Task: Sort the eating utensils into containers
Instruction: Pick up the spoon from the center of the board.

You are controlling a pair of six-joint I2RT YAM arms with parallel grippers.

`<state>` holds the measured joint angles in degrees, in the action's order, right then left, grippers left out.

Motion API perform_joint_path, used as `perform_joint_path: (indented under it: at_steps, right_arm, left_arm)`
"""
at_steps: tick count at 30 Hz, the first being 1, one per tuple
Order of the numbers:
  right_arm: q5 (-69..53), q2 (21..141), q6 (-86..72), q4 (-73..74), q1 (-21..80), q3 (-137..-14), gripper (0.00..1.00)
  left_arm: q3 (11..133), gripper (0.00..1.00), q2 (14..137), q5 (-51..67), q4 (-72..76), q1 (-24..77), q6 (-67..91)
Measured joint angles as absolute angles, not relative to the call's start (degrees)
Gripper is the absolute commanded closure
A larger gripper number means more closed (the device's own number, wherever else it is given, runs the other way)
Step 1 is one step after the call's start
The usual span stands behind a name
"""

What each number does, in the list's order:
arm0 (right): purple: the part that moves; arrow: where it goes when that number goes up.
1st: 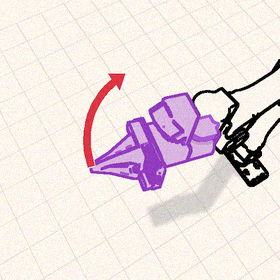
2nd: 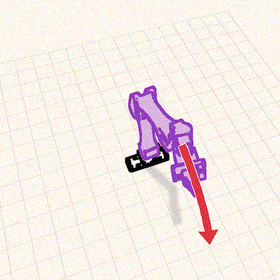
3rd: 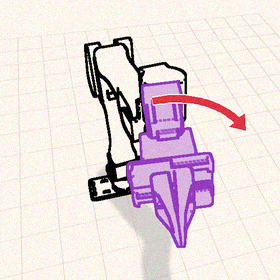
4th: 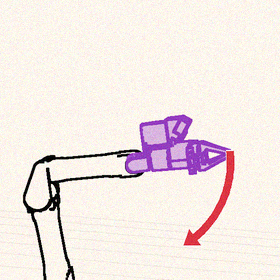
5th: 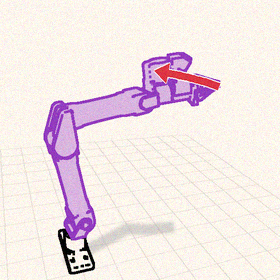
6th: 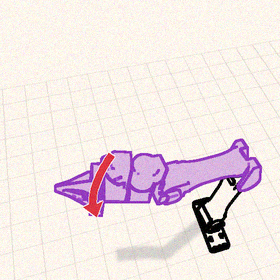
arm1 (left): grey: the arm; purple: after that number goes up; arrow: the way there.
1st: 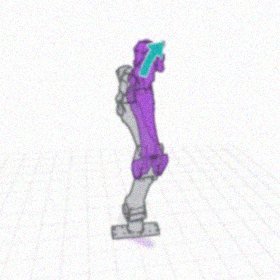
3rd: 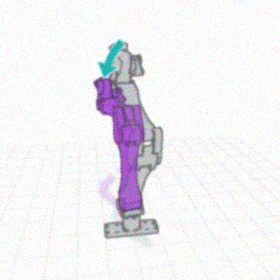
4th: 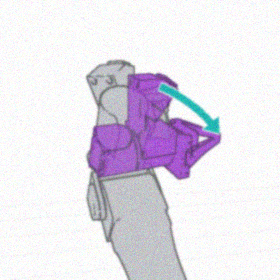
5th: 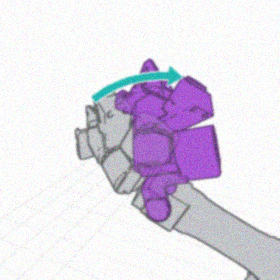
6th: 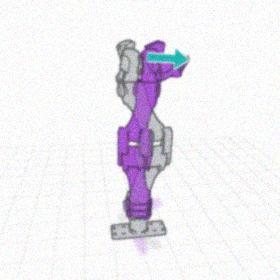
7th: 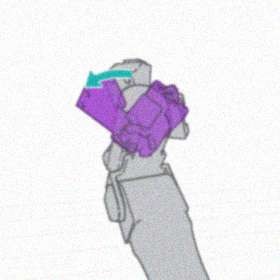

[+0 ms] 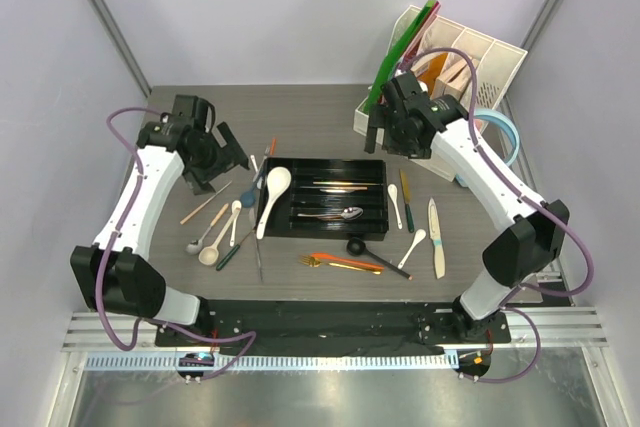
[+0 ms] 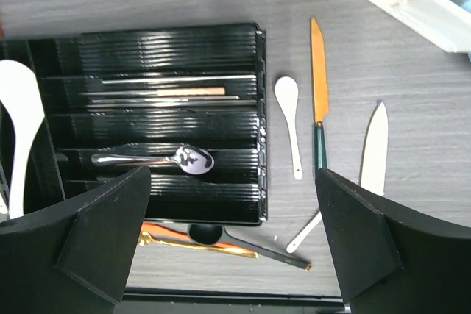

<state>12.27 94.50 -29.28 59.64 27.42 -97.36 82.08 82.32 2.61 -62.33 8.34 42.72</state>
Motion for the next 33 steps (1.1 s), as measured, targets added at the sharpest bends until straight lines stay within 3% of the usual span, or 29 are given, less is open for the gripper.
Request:
perform_joint_path:
  at_steps: [6,15,23,30,33]
  right_arm:
    - [11.77,95.5,-28.91,59.83,27.4,-95.53,0.0]
    - [6.76,104.6,-29.32,61.73,24.16,-104.9,0.0]
    - [2.61,101.69,-31.33,61.14,24.32,-96.86,0.0]
    - [0.21,102.69,-31.38,61.14,24.43,-97.17,0.0]
    - [-0.36,104.14,-31.29,61.1,24.4,-98.28,0.0]
  left_arm:
    - [78.67,0.01,82.0,-1.1,-62.17,8.34,42.81]
    - [75.7,0.0,82.13,-0.19,-60.99,6.94,42.81]
    - [72.9,0.01,82.89,-2.46,-64.01,2.13,38.83]
    - [68.71,0.06,86.72,-2.02,-63.88,2.13,35.44]
    - [68.53,0.14,90.43,-2.87,-64.25,2.13,34.81]
